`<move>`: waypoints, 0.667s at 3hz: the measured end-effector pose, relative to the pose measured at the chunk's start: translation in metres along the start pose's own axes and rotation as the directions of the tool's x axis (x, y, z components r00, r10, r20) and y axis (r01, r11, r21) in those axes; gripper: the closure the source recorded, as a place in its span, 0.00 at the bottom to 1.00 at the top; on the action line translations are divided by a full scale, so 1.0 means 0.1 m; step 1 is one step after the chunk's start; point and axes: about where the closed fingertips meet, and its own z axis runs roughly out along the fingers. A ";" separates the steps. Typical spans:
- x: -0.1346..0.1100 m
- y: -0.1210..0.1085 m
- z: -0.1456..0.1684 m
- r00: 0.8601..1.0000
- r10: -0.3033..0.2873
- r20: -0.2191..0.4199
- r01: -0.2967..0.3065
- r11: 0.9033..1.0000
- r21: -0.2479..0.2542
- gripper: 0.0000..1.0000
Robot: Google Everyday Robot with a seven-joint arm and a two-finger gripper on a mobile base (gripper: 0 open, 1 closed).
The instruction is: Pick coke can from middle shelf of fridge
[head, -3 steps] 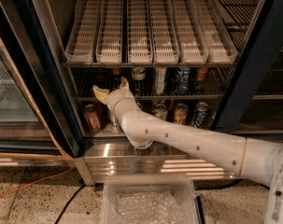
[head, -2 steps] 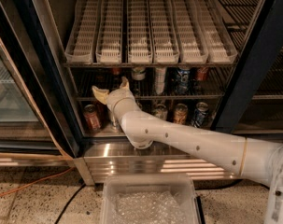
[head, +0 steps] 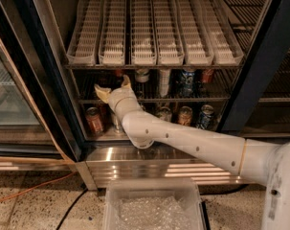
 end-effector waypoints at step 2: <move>-0.10 -0.04 0.15 0.999 -0.039 0.036 0.038 0.999 0.013 0.29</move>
Offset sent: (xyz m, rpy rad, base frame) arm 0.0234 0.0016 0.0152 -0.0344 -0.0761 -0.0204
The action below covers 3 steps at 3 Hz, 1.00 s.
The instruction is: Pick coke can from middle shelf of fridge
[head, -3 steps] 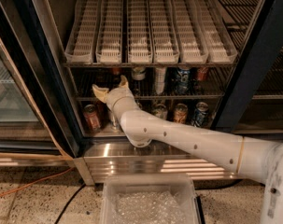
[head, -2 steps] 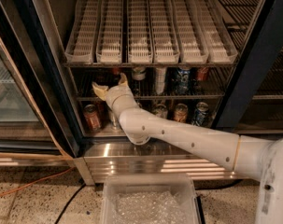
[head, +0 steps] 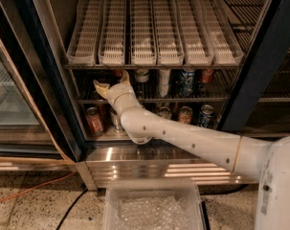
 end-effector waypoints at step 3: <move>-0.04 -0.07 0.05 0.999 -0.030 0.011 0.030 0.999 0.016 0.31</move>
Offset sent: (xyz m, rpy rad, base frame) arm 0.0113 -0.0100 0.0062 -0.0480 -0.0407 -0.0282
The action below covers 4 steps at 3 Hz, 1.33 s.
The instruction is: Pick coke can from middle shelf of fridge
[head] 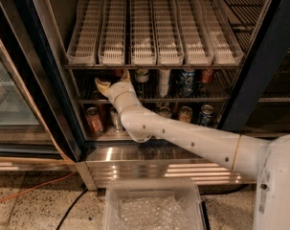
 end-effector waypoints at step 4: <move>-0.01 -0.22 0.40 0.998 -0.063 0.032 0.060 0.994 0.088 0.36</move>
Offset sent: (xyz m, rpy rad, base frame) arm 0.0298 -0.0036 0.0073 -0.0140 -0.0813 -0.0501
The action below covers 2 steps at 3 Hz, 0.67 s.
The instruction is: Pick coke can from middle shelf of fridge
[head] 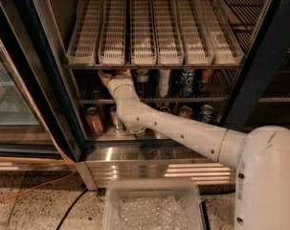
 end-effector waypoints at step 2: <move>0.00 0.00 0.07 1.000 -0.001 -0.016 0.001 1.000 0.013 0.36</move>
Offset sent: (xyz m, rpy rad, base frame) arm 0.0149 0.0036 -0.0008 -0.0102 0.0314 -0.0354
